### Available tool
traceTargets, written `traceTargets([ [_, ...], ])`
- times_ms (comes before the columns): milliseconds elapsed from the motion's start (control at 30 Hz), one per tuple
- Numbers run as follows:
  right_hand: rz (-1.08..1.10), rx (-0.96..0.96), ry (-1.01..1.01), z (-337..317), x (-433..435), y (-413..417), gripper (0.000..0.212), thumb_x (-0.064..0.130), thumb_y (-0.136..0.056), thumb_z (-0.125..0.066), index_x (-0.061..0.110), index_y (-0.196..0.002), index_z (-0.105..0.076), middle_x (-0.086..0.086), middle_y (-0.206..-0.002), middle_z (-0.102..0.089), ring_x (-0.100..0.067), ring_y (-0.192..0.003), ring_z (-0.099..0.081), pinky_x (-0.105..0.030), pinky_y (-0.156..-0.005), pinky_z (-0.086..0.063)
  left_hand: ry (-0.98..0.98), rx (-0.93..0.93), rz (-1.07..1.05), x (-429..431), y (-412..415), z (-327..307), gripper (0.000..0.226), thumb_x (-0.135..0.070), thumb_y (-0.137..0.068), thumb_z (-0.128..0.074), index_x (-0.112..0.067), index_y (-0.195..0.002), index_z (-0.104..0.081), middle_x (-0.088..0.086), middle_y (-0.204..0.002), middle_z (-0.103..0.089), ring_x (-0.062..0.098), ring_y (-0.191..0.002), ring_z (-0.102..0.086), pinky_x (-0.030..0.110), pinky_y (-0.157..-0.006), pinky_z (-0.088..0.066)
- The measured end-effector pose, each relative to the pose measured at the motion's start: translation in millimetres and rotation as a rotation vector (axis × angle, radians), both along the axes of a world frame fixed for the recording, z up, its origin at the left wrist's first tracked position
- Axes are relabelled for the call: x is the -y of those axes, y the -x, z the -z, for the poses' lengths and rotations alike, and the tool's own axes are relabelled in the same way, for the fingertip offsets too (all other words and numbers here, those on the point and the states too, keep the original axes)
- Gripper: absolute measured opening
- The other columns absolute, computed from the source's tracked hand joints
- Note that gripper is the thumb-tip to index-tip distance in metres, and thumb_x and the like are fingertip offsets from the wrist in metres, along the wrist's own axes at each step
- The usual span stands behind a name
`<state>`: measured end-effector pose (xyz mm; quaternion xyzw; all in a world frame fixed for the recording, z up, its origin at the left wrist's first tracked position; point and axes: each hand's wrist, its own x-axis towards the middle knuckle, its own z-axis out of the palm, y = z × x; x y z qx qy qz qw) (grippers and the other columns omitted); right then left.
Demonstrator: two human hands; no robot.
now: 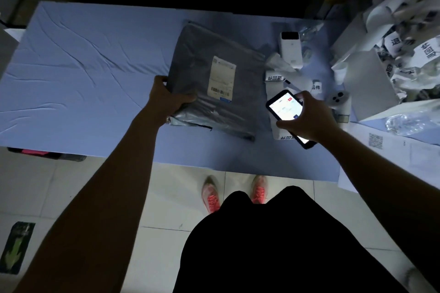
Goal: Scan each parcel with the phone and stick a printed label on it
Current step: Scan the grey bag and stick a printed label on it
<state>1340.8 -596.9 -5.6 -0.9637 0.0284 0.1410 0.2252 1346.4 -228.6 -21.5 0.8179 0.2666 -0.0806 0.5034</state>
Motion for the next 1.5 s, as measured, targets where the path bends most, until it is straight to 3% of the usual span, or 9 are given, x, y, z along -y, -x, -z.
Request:
traceTargets([
  [200,0.438,0.058,-0.074,37.9,35.5,23.4,0.068,0.039,-0.064,-0.088,0.009,-0.116,-0.058,-0.01,-0.108,-0.066,-0.027,-0.097,-0.063,-0.035,-0.073,-0.051,-0.414,-0.283,0.129,29.6,3.2,17.7,0.079,-0.04,-0.08,-0.08,-0.012,-0.142,-0.041,0.019,-0.139,-0.049,0.037,-0.125,-0.047,0.047,-0.1,-0.046],
  [433,0.481,-0.077,0.055,66.7,71.3,25.4,0.076,0.05,-0.06,-0.089,0.008,-0.116,-0.06,-0.014,-0.111,-0.065,-0.033,-0.102,-0.065,-0.047,-0.082,-0.059,-0.255,0.085,0.248,175.5,-5.3,5.3,0.022,-0.027,-0.079,-0.075,-0.01,-0.091,-0.069,0.009,-0.083,-0.07,0.018,-0.07,-0.062,0.03,-0.061,-0.049],
  [533,0.466,-0.086,0.095,77.6,77.3,24.6,0.075,0.054,-0.061,-0.087,0.011,-0.117,-0.06,-0.011,-0.113,-0.064,-0.033,-0.106,-0.063,-0.044,-0.083,-0.057,-0.154,-0.089,0.451,238.6,4.8,17.5,0.049,-0.043,-0.073,-0.08,-0.008,-0.103,-0.065,0.013,-0.099,-0.067,0.024,-0.083,-0.063,0.035,-0.072,-0.054],
  [633,0.434,-0.073,0.117,86.2,82.8,23.3,0.077,0.059,-0.065,-0.084,0.014,-0.122,-0.058,-0.008,-0.118,-0.062,-0.031,-0.111,-0.061,-0.043,-0.084,-0.052,-0.521,-0.106,0.832,270.6,24.4,33.9,0.093,-0.061,-0.061,-0.083,-0.024,-0.137,-0.046,0.014,-0.132,-0.047,0.033,-0.118,-0.049,0.043,-0.095,-0.048],
  [733,0.394,-0.064,0.153,90.6,87.1,20.3,0.076,0.063,-0.067,-0.081,0.016,-0.122,-0.056,-0.007,-0.119,-0.059,-0.03,-0.114,-0.057,-0.042,-0.082,-0.05,-0.772,-0.025,0.895,281.2,34.4,46.1,0.085,-0.054,-0.07,-0.08,-0.03,-0.142,-0.042,0.009,-0.134,-0.041,0.032,-0.122,-0.046,0.044,-0.097,-0.044],
  [1033,0.267,-0.005,0.027,80.3,85.8,16.5,0.072,0.057,-0.085,-0.07,0.012,-0.137,-0.048,-0.015,-0.14,-0.045,-0.037,-0.131,-0.041,-0.049,-0.104,-0.044,0.058,0.276,0.301,287.8,8.8,17.1,0.043,0.004,-0.084,-0.07,-0.011,-0.123,-0.067,0.003,-0.099,-0.067,0.017,-0.072,-0.064,0.033,-0.068,-0.058],
  [1200,0.024,0.128,-0.519,43.1,60.5,-10.9,0.05,0.02,-0.09,-0.069,0.014,-0.138,-0.058,-0.006,-0.135,-0.057,-0.025,-0.126,-0.049,-0.028,-0.103,-0.043,0.265,0.386,0.091,273.5,-24.0,-26.0,0.044,0.009,-0.087,-0.066,-0.011,-0.126,-0.064,-0.012,-0.102,-0.066,-0.001,-0.079,-0.072,0.018,-0.063,-0.058],
  [1300,0.02,0.031,-0.644,20.3,42.3,-31.4,0.028,0.022,-0.093,-0.07,0.019,-0.121,-0.068,0.004,-0.113,-0.068,-0.002,-0.1,-0.061,-0.001,-0.077,-0.042,0.31,0.414,0.003,259.7,-40.1,-46.3,0.044,0.005,-0.087,-0.069,-0.009,-0.129,-0.064,-0.001,-0.116,-0.067,0.008,-0.094,-0.071,0.029,-0.075,-0.062],
  [1500,0.063,0.113,-0.824,-1.5,29.3,-44.9,0.019,0.019,-0.093,-0.073,0.0,-0.096,-0.071,-0.013,-0.095,-0.076,-0.033,-0.092,-0.07,-0.05,-0.084,-0.058,0.314,0.431,-0.023,226.0,-71.3,-67.9,0.05,-0.007,-0.087,-0.075,-0.011,-0.134,-0.058,-0.016,-0.115,-0.063,0.006,-0.095,-0.071,0.032,-0.077,-0.062],
])
